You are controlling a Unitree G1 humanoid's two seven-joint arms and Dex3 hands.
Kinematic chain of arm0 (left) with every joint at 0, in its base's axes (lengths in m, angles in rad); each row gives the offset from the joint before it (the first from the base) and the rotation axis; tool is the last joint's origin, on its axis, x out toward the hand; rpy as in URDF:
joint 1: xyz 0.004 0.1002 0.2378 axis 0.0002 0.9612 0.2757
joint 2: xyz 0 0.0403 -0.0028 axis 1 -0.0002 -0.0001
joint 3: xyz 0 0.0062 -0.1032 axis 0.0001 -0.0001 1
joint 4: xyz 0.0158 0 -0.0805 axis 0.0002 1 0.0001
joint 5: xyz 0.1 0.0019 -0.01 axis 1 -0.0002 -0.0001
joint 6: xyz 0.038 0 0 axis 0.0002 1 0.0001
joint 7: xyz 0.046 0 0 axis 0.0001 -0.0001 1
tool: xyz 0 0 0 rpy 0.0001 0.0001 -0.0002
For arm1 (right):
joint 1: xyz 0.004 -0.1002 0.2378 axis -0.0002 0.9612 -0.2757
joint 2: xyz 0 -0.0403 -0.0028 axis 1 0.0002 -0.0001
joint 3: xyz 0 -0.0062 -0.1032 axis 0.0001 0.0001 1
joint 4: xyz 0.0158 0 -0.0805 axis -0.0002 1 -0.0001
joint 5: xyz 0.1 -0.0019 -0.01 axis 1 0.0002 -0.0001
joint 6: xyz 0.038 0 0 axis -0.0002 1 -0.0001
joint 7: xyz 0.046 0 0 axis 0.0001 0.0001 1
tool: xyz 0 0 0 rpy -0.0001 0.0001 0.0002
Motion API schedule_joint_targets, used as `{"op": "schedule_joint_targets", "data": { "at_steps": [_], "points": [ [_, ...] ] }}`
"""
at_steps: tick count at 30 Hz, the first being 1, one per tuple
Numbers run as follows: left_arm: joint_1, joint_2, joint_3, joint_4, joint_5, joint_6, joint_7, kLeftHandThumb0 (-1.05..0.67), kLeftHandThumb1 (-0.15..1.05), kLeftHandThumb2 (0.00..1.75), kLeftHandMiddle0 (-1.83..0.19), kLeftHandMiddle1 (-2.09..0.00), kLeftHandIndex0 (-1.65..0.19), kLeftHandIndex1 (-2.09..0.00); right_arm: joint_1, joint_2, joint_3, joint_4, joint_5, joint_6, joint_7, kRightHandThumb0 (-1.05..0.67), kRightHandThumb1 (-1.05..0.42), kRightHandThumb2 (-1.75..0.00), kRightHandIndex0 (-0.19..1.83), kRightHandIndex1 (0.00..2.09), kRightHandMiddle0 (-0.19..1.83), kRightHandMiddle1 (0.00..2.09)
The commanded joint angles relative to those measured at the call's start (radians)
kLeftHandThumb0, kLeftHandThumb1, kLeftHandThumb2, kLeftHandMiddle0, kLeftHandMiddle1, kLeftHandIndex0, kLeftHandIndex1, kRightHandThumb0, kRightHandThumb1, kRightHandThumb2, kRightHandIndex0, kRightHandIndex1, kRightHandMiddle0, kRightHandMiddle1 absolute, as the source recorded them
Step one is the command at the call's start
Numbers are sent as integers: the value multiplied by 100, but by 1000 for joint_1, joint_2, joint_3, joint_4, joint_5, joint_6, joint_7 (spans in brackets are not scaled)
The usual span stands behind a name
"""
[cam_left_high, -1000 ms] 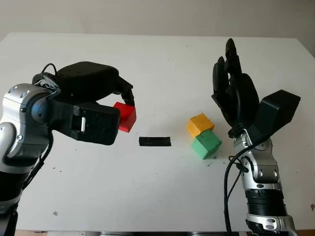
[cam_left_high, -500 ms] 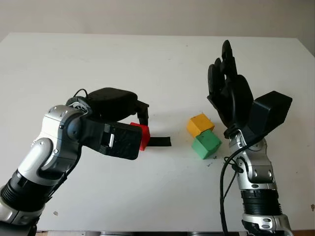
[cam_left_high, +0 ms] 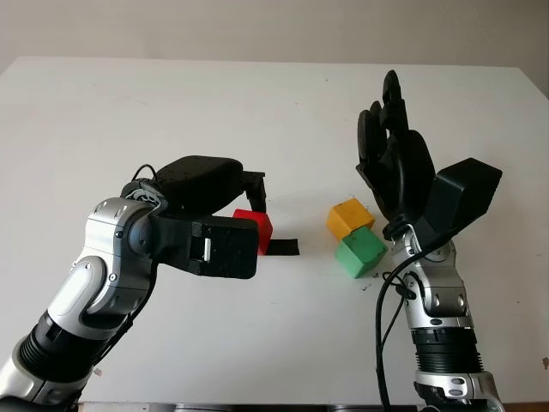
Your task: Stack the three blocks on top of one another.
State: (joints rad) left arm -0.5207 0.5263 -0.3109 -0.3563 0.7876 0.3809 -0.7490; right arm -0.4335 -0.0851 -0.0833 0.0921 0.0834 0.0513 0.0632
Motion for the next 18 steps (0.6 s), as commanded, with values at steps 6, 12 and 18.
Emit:
{"op": "schedule_joint_targets", "data": {
  "at_steps": [6, 12, 18],
  "points": [
    [-17, -42, -25, -5, 31, 16, 6, -30, 94, 5, -57, -6, -41, -153, -8, 8, 2, -2, 2, -2, -4, -74, -105, -51, -19, 0, -19, 0],
    [-28, -59, -40, 7, 45, 29, -16, -28, 94, 5, -56, -6, -31, -168, -6, 11, 4, -3, 0, -3, -4, -73, -105, -52, -19, 0, -19, 0],
    [-48, -74, -54, 22, 47, 45, -52, -30, 95, 6, -62, -9, -33, -147, -8, 13, 2, -1, 1, -6, -7, -74, -105, -51, -19, 0, -19, 0]
  ]
}}
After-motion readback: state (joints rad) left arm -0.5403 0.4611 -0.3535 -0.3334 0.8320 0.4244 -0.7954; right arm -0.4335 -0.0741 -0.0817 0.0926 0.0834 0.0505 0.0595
